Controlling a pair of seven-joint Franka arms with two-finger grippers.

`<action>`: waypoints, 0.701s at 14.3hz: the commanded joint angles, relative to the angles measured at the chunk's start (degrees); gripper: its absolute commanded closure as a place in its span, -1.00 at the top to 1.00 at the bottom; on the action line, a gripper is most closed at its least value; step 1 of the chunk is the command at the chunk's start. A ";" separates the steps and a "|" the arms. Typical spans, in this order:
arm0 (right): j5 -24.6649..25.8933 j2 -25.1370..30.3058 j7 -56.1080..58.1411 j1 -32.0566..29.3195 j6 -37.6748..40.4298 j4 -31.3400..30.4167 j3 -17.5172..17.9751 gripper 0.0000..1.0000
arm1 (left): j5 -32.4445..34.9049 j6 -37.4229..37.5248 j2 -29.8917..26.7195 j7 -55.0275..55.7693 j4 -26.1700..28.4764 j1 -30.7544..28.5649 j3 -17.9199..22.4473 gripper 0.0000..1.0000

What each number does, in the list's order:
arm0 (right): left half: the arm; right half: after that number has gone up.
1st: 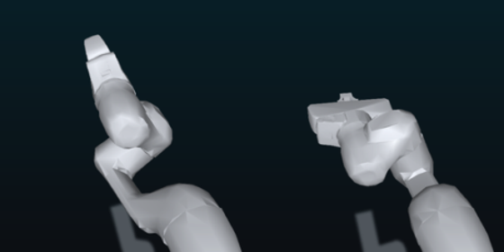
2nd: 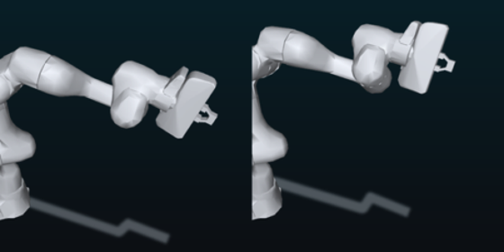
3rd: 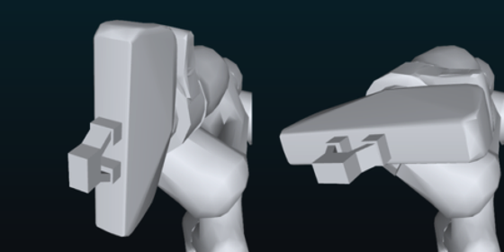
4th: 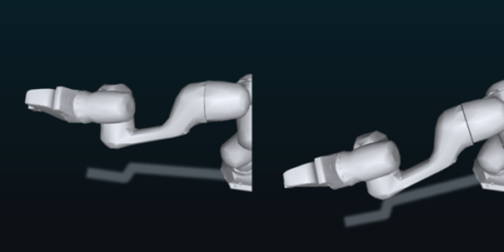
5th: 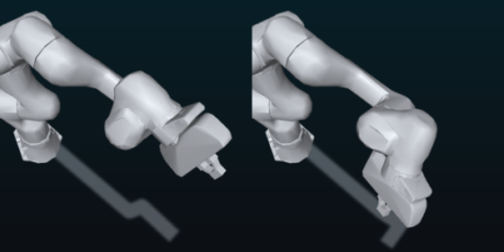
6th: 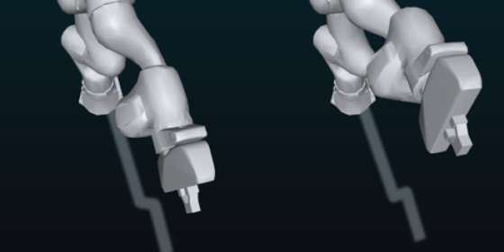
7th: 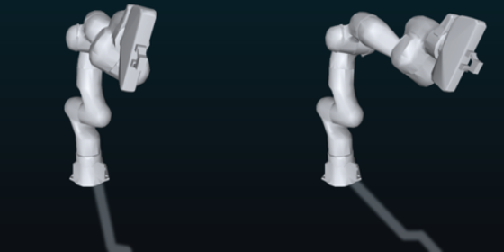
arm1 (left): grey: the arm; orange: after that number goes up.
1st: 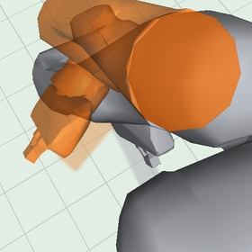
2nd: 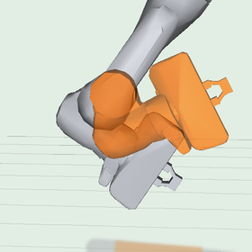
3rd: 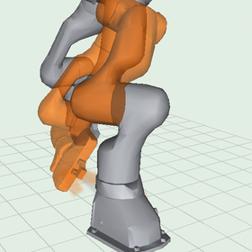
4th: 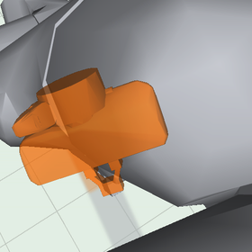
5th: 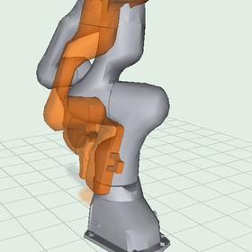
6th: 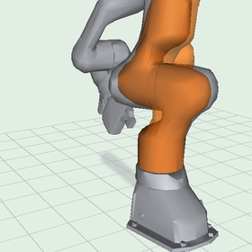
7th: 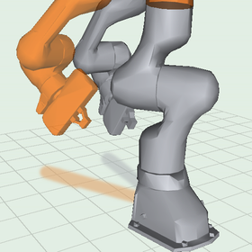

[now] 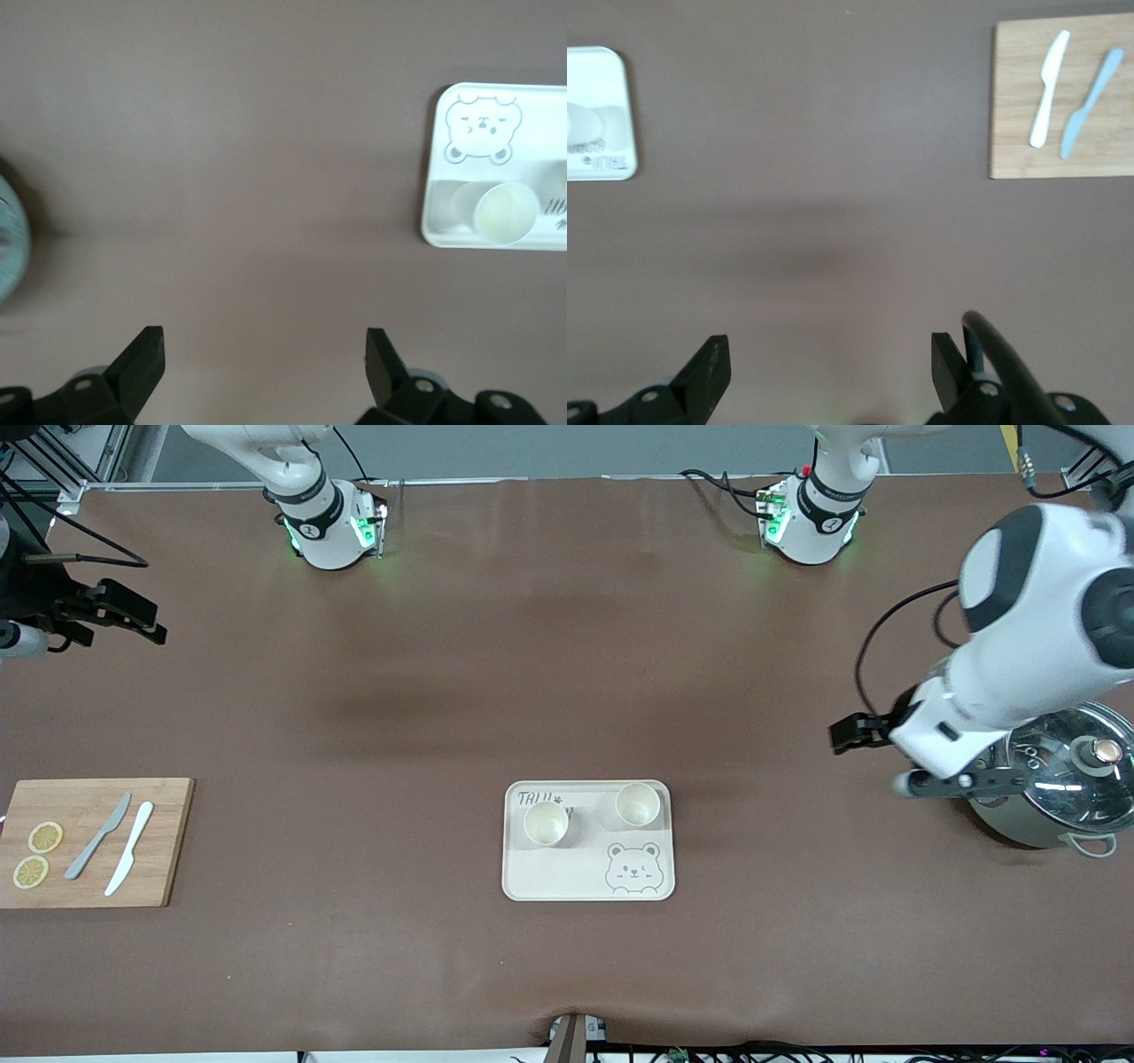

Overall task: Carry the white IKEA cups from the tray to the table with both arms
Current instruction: 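Move the left gripper toward the tray while the right gripper reaches over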

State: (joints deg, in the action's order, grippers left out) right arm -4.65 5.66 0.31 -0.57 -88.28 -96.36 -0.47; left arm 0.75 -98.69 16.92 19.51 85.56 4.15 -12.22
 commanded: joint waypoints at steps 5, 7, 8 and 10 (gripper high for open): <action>-1.95 -9.69 -20.58 12.32 -0.13 9.25 0.30 1.00 | 0.57 -11.06 10.66 14.06 -0.40 6.83 -0.08 1.00; -1.94 -12.68 -25.51 15.84 -2.76 11.01 0.30 1.00 | 0.92 -13.27 12.77 15.47 -0.57 8.76 0.00 1.00; -1.60 -14.26 -27.27 17.95 -4.86 11.28 0.21 1.00 | 1.01 -14.85 13.65 15.47 -0.66 9.04 0.01 1.00; -1.15 -17.25 -30.79 21.91 -10.13 11.28 0.12 1.00 | 1.01 -18.28 15.67 15.56 -0.75 9.47 0.01 1.00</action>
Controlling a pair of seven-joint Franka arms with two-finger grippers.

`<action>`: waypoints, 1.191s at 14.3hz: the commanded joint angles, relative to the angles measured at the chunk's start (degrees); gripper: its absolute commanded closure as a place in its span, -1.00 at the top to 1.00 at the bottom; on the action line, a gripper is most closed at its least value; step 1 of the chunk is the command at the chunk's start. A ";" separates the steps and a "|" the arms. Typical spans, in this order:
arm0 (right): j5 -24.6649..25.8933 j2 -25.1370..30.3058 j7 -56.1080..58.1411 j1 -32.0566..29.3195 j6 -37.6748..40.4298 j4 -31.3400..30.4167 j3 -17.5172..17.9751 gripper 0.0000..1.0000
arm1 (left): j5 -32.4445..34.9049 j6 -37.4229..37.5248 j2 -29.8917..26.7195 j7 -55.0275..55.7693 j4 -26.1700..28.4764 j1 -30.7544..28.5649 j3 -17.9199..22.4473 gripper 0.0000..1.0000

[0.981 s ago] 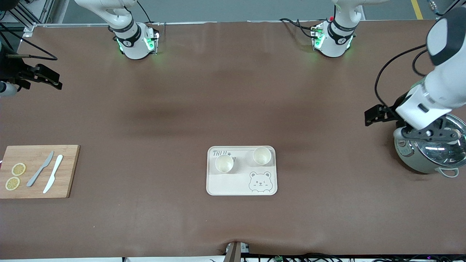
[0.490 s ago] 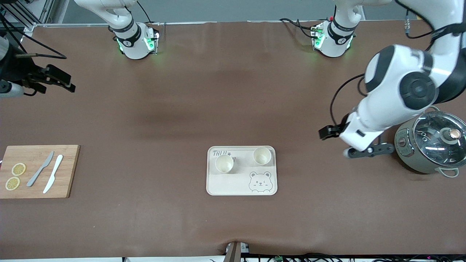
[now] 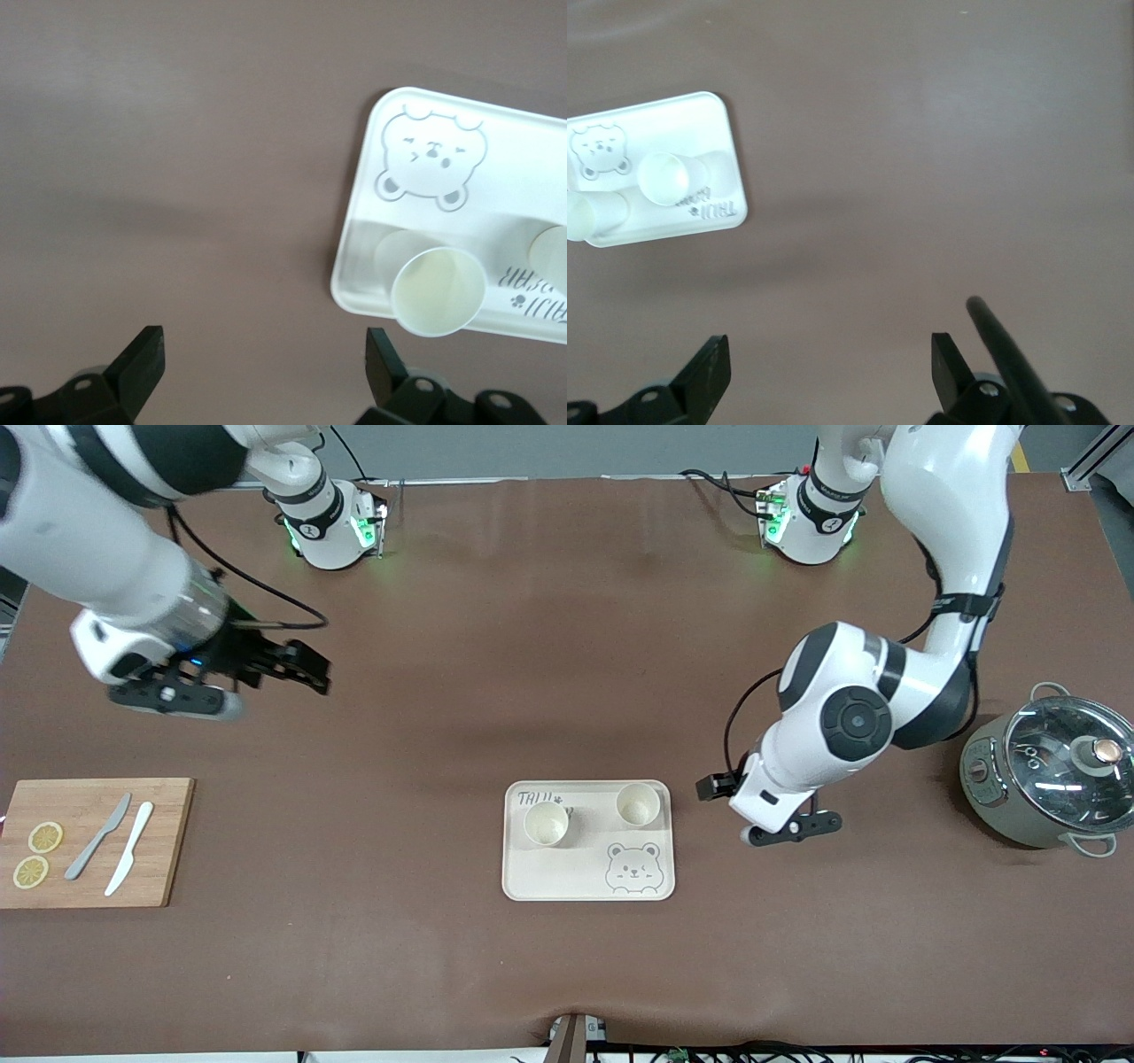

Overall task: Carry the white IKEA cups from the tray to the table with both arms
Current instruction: 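Lower both open grippers around the two white cups on the tray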

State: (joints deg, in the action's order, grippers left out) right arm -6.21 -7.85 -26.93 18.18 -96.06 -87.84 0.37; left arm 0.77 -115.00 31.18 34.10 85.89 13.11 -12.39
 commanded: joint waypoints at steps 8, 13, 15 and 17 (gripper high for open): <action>3.14 -18.40 -17.62 12.93 -19.42 6.35 -0.81 1.00 | 0.72 -13.13 8.45 8.96 -1.25 4.99 0.17 1.00; 4.36 -28.34 -19.82 14.78 -26.96 10.50 -0.81 1.00 | 1.07 -18.76 11.27 9.58 -1.25 6.92 0.78 1.00; 7.87 -30.90 -20.08 14.95 -30.13 10.32 -0.72 1.00 | 4.05 -18.77 11.09 9.84 -1.17 7.36 0.87 1.00; 8.06 -33.27 -20.17 15.04 -33.64 10.15 -0.72 1.00 | 7.21 -18.77 11.01 11.59 -1.16 7.63 0.87 1.00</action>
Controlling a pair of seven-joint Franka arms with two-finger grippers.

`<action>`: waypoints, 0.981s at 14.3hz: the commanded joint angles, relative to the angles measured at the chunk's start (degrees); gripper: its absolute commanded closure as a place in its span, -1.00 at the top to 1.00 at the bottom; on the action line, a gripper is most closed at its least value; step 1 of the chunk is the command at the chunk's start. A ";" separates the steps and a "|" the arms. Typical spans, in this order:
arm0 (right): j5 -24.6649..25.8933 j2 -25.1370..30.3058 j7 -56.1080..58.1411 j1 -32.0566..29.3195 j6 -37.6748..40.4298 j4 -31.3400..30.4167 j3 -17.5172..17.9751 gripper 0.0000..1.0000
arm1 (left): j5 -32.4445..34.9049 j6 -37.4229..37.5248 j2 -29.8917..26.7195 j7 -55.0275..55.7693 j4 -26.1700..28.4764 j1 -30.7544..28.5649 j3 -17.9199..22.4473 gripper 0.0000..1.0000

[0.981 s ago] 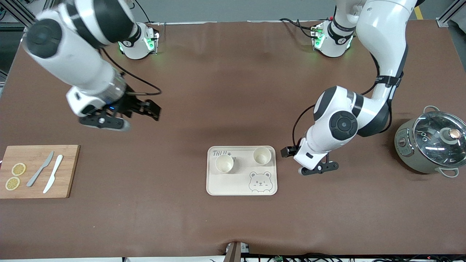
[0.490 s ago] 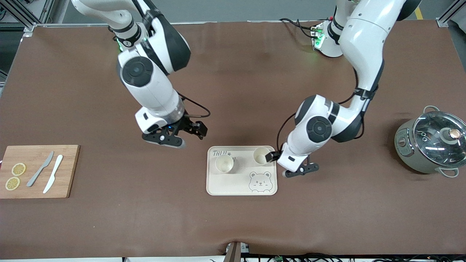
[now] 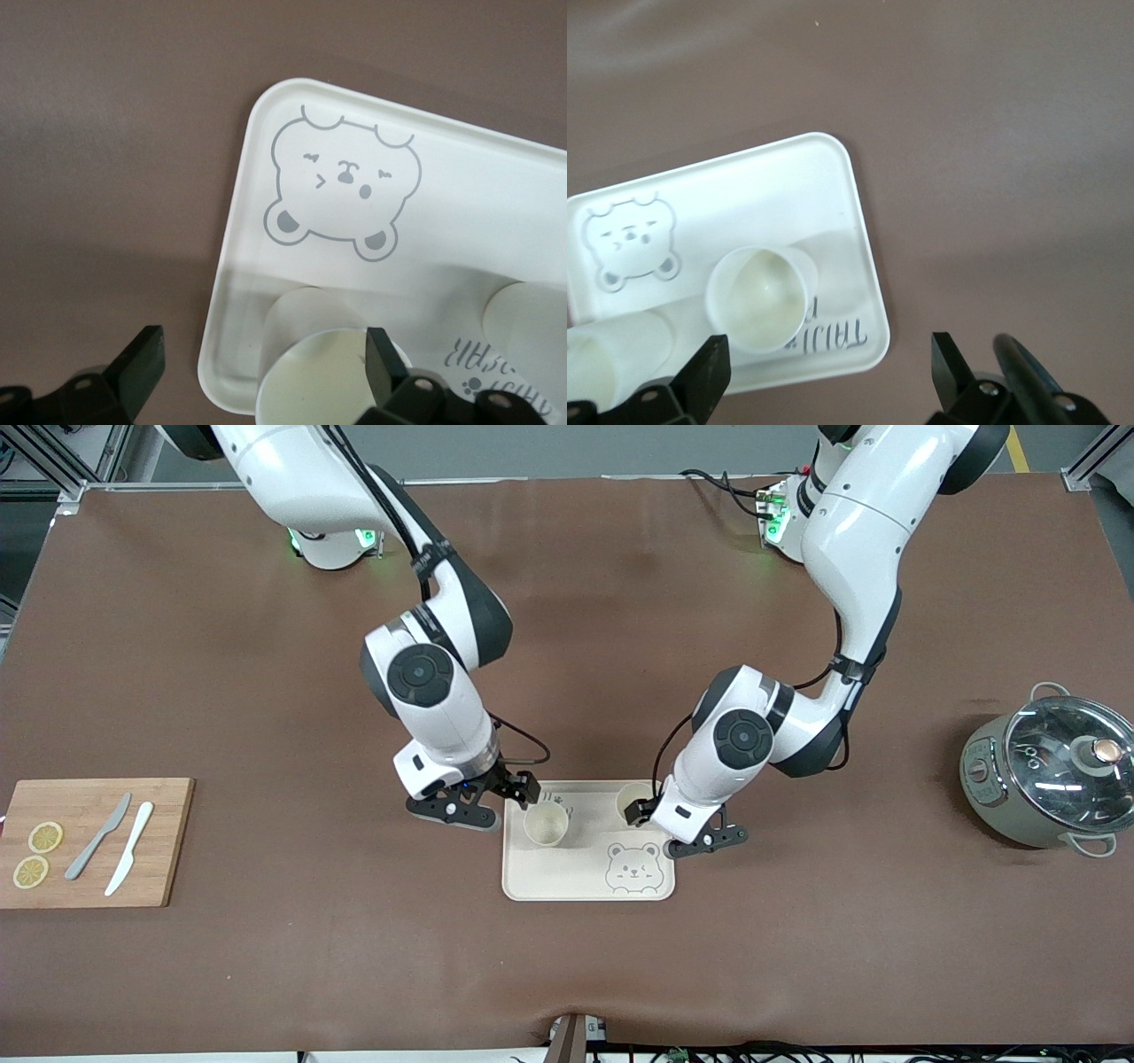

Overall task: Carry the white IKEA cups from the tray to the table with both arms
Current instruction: 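Lower both open grippers around the two white cups on the tray, then close both grippers on the rims of the two white cups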

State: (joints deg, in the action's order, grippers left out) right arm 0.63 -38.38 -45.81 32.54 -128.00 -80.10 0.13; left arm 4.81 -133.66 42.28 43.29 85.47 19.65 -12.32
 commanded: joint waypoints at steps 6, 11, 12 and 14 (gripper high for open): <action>1.66 -7.85 -3.85 2.44 -8.92 2.49 -0.57 1.00 | 9.34 -0.11 -0.09 8.30 -0.13 3.46 0.72 1.00; 1.83 -9.52 -3.77 2.88 -9.28 2.49 -0.66 1.00 | 9.43 -0.11 -0.18 8.48 1.27 3.73 0.72 1.00; 2.27 -9.87 -3.77 2.88 -9.63 2.49 -0.66 1.00 | 9.43 -0.11 -0.27 8.48 1.54 3.73 0.72 1.00; 2.71 -10.66 -3.77 3.23 -10.60 2.49 -0.66 1.00 | 9.51 -0.11 -0.27 8.48 1.80 3.73 0.72 1.00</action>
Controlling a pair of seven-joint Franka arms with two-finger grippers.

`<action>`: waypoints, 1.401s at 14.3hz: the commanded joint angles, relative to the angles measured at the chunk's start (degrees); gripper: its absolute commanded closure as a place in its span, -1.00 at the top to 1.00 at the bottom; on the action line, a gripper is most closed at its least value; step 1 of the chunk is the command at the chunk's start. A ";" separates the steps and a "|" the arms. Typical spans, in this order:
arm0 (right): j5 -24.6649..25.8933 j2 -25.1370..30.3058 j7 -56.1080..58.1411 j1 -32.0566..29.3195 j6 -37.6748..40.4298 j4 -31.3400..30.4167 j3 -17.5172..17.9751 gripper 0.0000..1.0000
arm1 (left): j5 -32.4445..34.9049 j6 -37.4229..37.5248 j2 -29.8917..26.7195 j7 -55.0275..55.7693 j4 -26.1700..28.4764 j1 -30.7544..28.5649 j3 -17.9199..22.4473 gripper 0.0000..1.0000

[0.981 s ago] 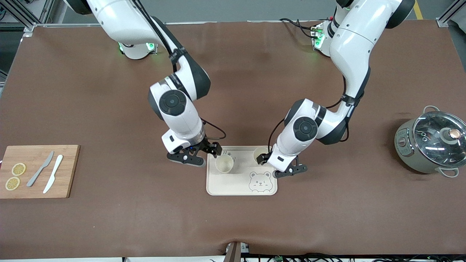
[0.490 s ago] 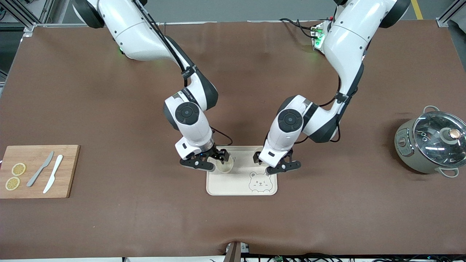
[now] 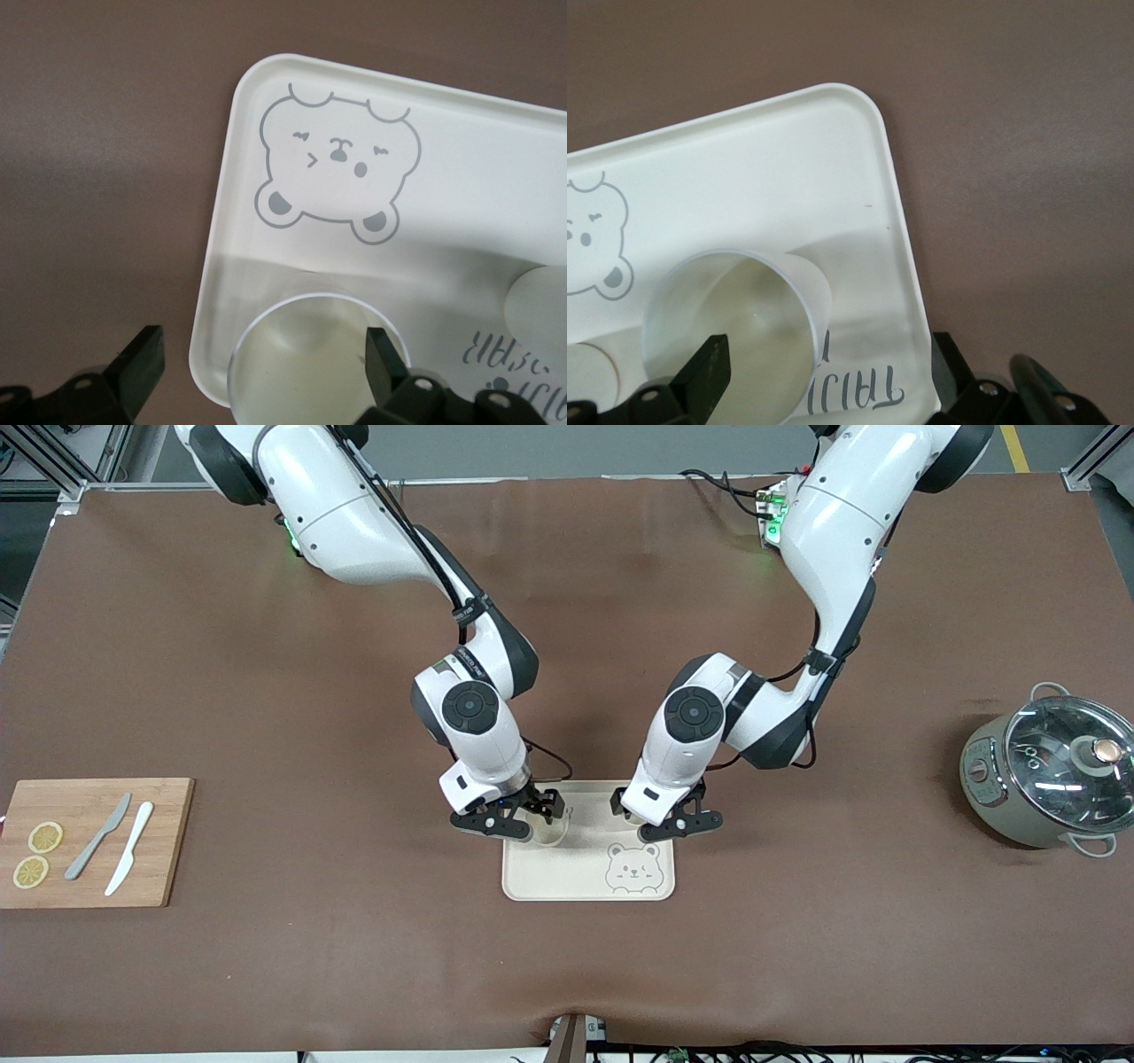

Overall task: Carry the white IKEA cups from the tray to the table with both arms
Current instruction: 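Close both grippers on the rims of the two white cups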

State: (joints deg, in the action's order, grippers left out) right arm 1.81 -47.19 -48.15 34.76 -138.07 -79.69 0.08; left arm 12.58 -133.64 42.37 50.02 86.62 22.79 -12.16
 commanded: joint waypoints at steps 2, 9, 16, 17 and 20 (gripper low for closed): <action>1.53 -2.38 -1.50 1.09 -1.33 2.09 -0.61 1.00 | 1.83 -0.13 -0.62 1.75 1.27 0.50 0.56 1.00; 1.09 -2.64 -1.59 1.10 -1.51 2.26 -0.52 -0.03 | 2.01 -0.13 -0.71 1.57 2.07 0.41 0.56 1.00; 0.82 -2.64 -1.15 0.92 -1.59 2.26 -0.52 -1.00 | 2.18 -1.10 -0.54 1.48 3.47 0.68 0.65 1.00; 0.74 -2.64 -1.33 0.92 -1.59 2.26 -0.52 -1.00 | 3.92 -1.10 -0.62 1.83 4.26 1.20 0.65 1.00; 0.39 -2.38 -1.33 0.83 -1.51 2.35 -0.43 -1.00 | 13.06 -2.06 -0.62 6.65 5.49 1.03 0.47 1.00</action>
State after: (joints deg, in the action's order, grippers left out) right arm 2.21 -48.73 -48.34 35.20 -139.83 -79.12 0.00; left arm 20.75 -133.99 42.37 53.12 90.51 23.35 -12.05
